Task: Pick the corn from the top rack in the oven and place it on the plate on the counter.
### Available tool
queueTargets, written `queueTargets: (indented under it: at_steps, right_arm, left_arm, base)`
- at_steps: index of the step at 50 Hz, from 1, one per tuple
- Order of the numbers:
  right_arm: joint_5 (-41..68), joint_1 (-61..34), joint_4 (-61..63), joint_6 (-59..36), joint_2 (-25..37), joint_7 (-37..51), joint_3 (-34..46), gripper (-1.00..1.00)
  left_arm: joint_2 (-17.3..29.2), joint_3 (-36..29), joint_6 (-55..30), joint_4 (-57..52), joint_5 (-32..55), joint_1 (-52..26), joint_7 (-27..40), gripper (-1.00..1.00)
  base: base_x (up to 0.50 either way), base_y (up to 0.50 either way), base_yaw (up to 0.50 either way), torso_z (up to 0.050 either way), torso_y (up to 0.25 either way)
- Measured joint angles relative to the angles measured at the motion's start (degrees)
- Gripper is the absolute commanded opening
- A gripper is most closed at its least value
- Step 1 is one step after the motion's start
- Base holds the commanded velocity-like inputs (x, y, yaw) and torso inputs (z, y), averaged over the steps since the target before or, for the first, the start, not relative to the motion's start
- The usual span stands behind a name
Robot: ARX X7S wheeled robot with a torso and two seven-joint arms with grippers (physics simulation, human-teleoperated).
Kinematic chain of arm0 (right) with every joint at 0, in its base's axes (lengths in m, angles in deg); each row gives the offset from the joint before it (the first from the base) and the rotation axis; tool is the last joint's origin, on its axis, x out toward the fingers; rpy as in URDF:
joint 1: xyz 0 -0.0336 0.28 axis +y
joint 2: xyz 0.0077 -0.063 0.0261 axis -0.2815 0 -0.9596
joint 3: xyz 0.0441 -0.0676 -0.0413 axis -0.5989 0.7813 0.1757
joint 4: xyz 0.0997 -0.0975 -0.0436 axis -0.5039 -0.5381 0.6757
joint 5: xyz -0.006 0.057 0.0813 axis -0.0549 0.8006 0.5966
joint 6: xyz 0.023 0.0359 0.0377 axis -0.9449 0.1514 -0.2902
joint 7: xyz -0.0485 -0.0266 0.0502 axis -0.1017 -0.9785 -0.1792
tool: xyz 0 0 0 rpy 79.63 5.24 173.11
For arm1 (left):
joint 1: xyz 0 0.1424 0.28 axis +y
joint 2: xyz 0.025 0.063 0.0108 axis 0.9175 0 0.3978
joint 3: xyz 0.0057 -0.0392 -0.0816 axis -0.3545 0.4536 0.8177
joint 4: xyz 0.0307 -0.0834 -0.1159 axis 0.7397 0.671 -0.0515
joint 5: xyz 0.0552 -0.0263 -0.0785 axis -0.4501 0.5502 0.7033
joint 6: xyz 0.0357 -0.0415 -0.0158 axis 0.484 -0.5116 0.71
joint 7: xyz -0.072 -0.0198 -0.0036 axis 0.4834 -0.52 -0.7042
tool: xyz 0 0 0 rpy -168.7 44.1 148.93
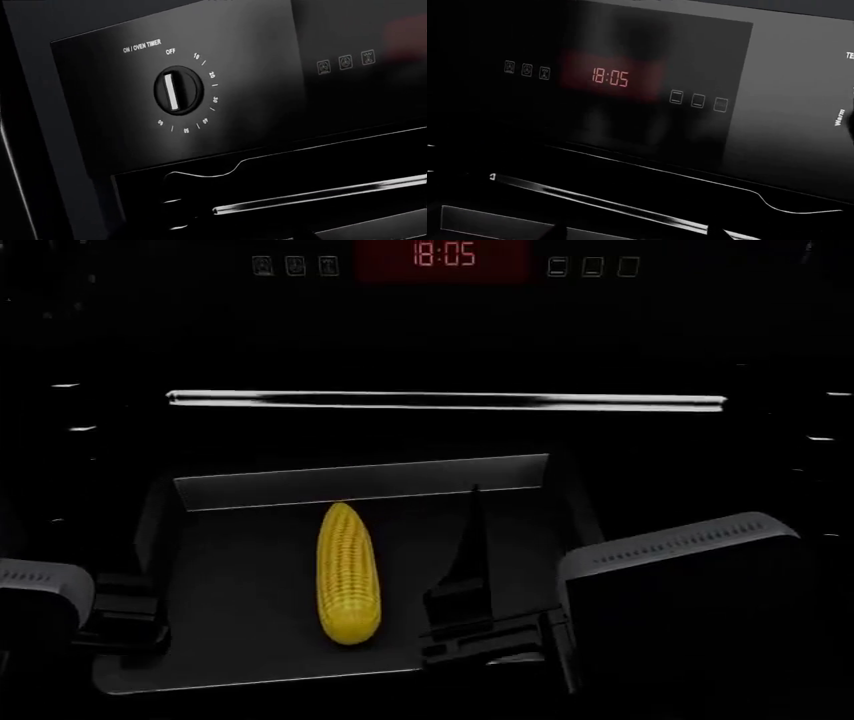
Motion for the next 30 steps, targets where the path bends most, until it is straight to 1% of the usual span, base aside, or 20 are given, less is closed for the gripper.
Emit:
queueTargets:
  at_steps: [2,30]
  right_arm:
    - [0.1,0.0,0.0,0.1,0.1,0.0,0.0,1.00]
    - [1.3,0.0,0.5,-0.9,0.9,0.5,0.8,1.00]
  left_arm:
    - [0.1,-0.1,0.0,0.0,0.1,0.0,0.1,1.00]
    - [1.2,-2.0,-2.1,-0.5,0.2,-0.7,2.0,1.00]
  base:
    - [0.30,0.00,0.00,0.000,0.000]
    - [0.00,0.00,0.00,0.000,0.000]
